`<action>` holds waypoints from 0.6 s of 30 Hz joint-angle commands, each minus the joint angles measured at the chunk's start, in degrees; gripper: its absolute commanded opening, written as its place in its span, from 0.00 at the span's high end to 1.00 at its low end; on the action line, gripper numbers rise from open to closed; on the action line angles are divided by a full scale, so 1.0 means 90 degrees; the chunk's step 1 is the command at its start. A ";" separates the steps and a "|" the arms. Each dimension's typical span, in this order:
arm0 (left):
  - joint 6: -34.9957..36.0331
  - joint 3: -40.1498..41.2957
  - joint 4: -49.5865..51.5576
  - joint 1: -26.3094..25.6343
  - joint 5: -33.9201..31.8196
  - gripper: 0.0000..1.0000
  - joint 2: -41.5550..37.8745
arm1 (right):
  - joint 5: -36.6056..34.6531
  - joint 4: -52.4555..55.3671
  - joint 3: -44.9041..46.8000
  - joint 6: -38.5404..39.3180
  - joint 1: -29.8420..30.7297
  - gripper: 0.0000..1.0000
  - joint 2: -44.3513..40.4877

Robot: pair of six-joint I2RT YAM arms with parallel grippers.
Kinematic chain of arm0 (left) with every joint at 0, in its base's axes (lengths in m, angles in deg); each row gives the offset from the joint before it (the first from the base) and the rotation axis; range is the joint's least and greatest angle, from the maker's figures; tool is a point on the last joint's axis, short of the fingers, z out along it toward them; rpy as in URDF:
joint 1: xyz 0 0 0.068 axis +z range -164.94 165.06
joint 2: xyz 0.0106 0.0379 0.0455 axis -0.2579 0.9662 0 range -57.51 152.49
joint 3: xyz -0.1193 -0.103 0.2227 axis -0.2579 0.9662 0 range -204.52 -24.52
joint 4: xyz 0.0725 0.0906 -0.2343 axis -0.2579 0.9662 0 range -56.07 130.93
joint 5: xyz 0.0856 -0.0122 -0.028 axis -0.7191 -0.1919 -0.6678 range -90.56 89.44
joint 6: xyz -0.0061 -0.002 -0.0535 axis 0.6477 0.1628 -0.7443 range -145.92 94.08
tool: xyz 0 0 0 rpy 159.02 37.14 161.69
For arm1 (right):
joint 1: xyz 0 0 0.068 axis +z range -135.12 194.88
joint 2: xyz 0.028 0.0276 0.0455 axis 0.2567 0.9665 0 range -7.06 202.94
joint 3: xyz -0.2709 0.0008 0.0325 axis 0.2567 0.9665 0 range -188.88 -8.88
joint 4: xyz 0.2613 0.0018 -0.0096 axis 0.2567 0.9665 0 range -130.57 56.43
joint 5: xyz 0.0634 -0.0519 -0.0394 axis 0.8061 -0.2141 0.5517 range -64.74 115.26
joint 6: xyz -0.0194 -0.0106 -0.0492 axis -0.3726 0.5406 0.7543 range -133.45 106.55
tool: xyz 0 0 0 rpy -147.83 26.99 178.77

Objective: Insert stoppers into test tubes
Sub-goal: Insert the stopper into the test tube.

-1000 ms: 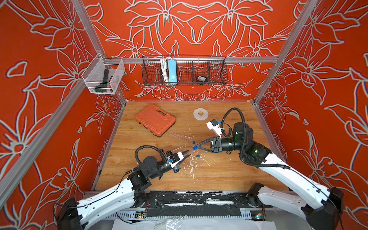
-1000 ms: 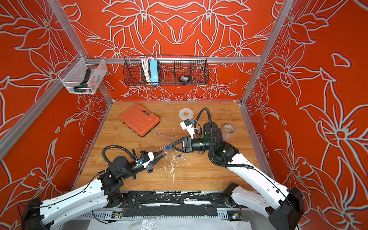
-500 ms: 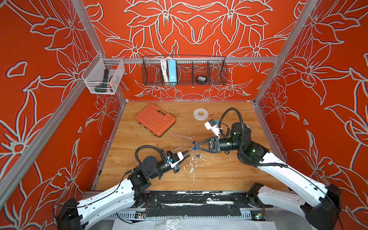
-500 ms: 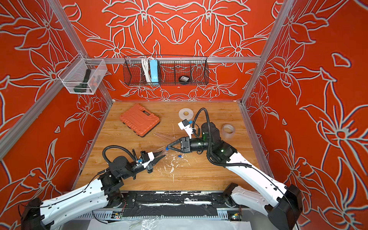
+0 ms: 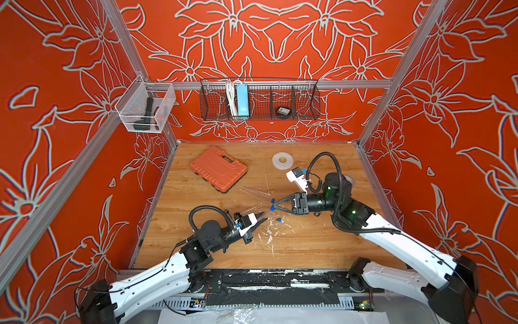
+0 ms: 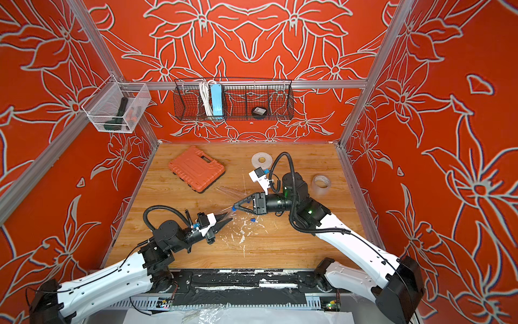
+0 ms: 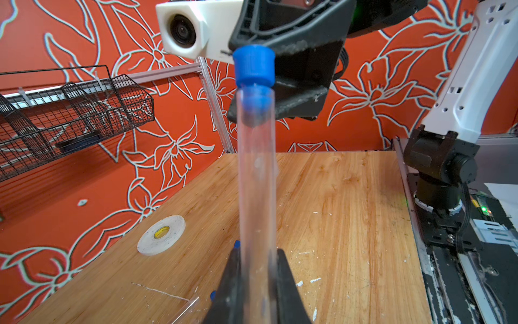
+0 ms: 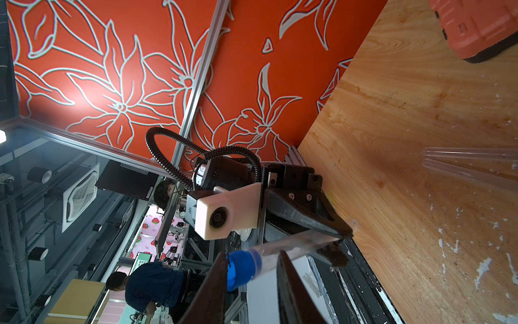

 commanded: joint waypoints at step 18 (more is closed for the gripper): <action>-0.0370 -0.0295 -0.1452 -0.0017 0.0051 1.00 -0.0106 | -0.0186 0.0042 0.0654 0.0070 0.0181 0.72 0.0504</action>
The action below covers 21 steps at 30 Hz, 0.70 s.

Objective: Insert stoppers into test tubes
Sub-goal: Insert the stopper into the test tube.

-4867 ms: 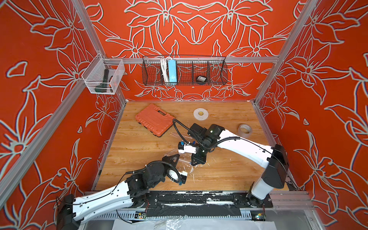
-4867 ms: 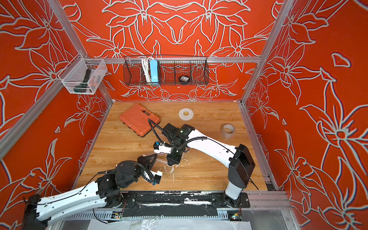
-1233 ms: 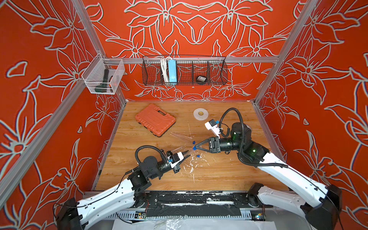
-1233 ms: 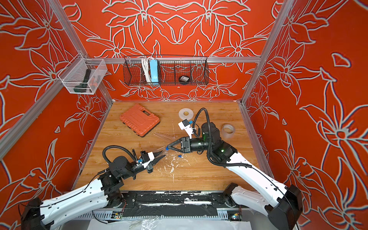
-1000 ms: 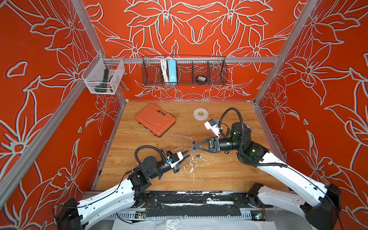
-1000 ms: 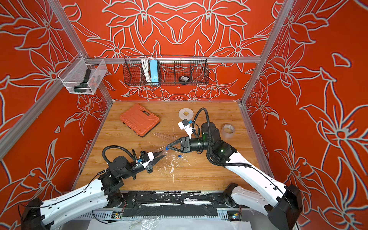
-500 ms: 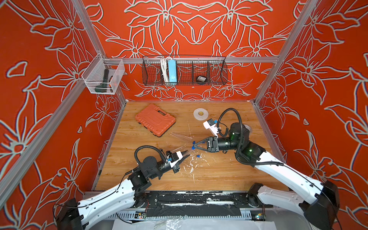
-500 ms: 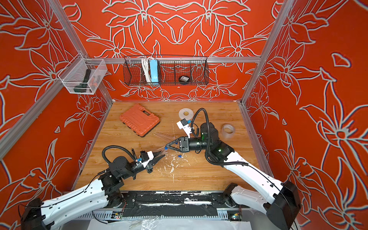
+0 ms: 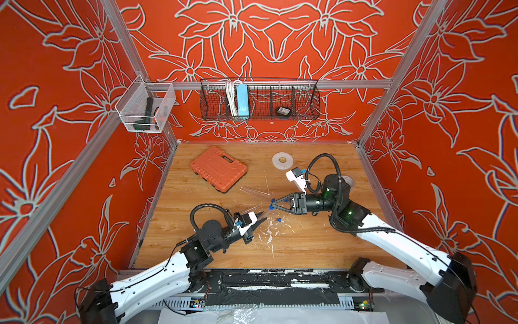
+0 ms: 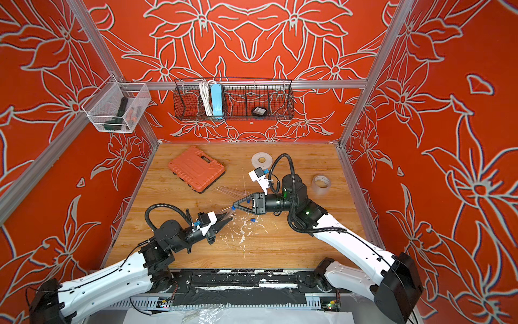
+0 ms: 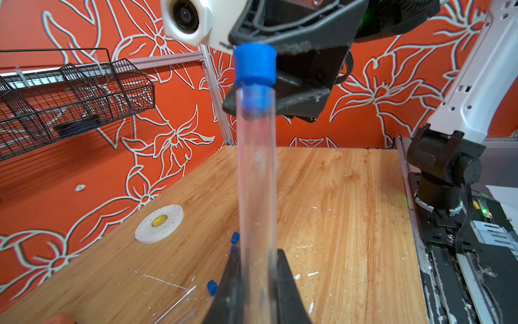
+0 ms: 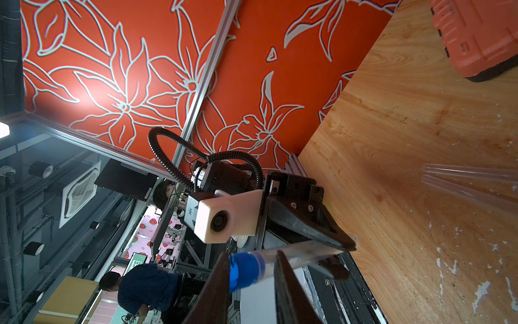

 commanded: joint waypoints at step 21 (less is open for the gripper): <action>-0.0341 -0.0565 -0.1849 -0.0022 0.0163 1.00 -0.0118 | -0.0222 0.0731 0.0575 0.0200 0.0280 0.75 0.0422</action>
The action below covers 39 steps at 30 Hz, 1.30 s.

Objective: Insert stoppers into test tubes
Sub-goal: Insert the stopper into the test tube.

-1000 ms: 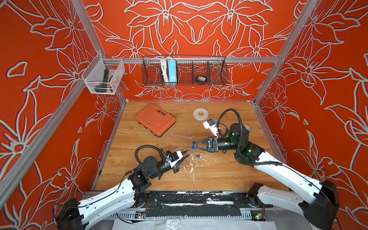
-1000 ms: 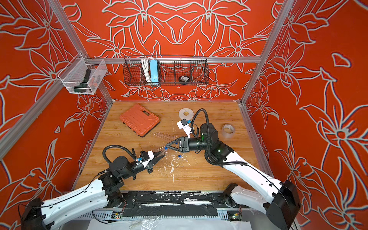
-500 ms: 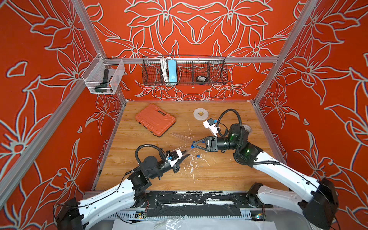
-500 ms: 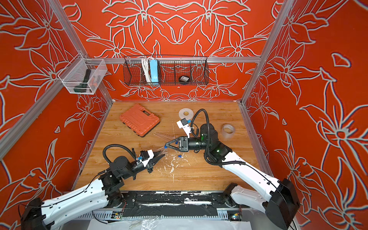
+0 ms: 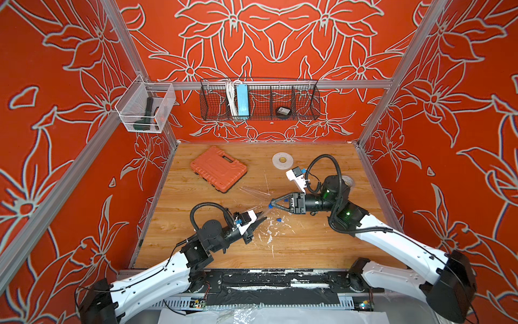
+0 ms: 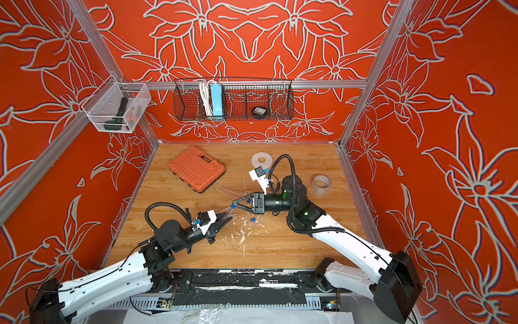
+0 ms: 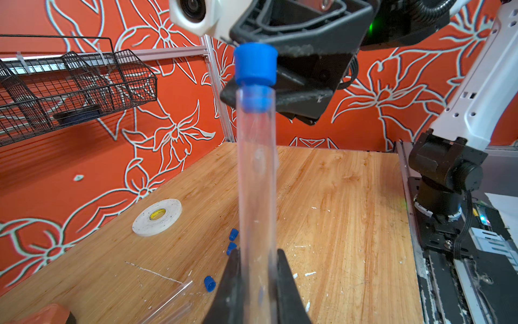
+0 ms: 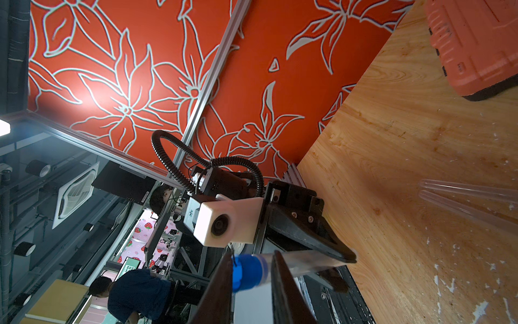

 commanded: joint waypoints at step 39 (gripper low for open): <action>0.0064 -0.0107 -0.2929 -0.0022 0.0738 1.00 -0.0494 | 0.0142 -0.0293 0.0785 -0.0867 0.0139 0.77 0.0426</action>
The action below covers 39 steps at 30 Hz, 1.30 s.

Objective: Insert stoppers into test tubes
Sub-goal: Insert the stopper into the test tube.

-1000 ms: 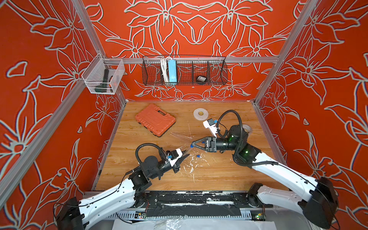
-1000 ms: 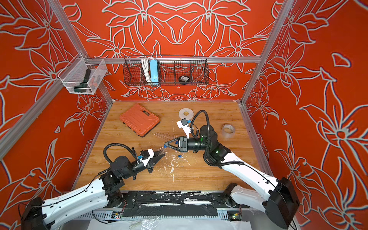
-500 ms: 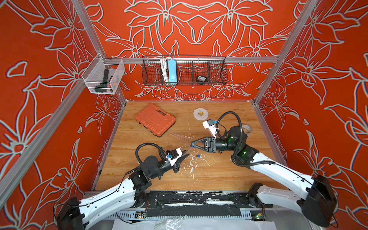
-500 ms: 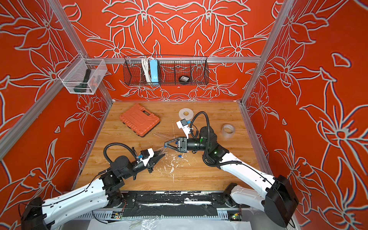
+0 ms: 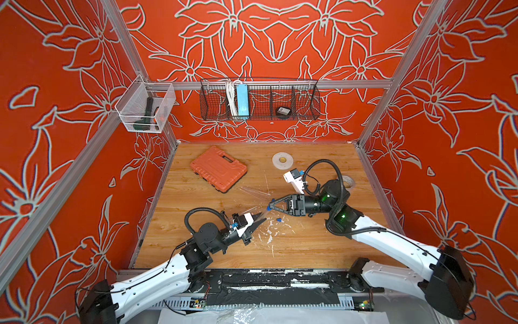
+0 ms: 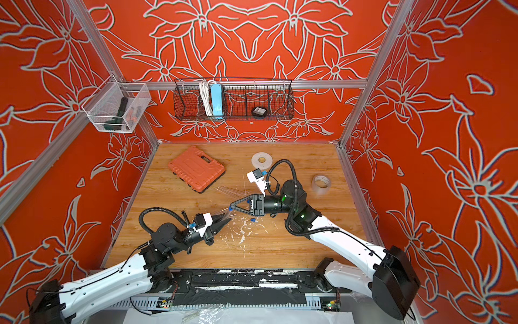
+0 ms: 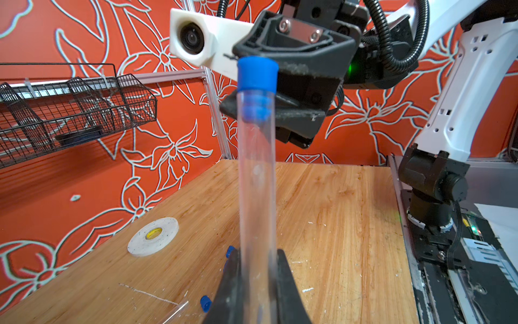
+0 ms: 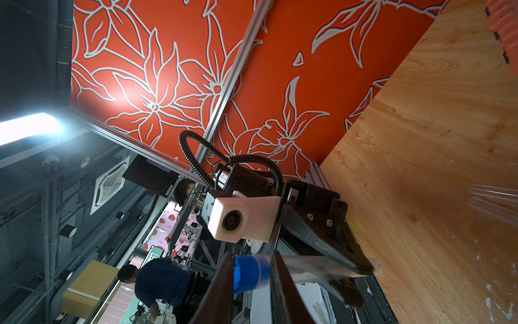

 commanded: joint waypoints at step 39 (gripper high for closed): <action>0.1541 -0.1654 0.2778 -0.0027 -0.1434 1.00 0.0996 | -0.0232 0.4406 -0.1421 0.1794 -0.1298 0.38 -0.1157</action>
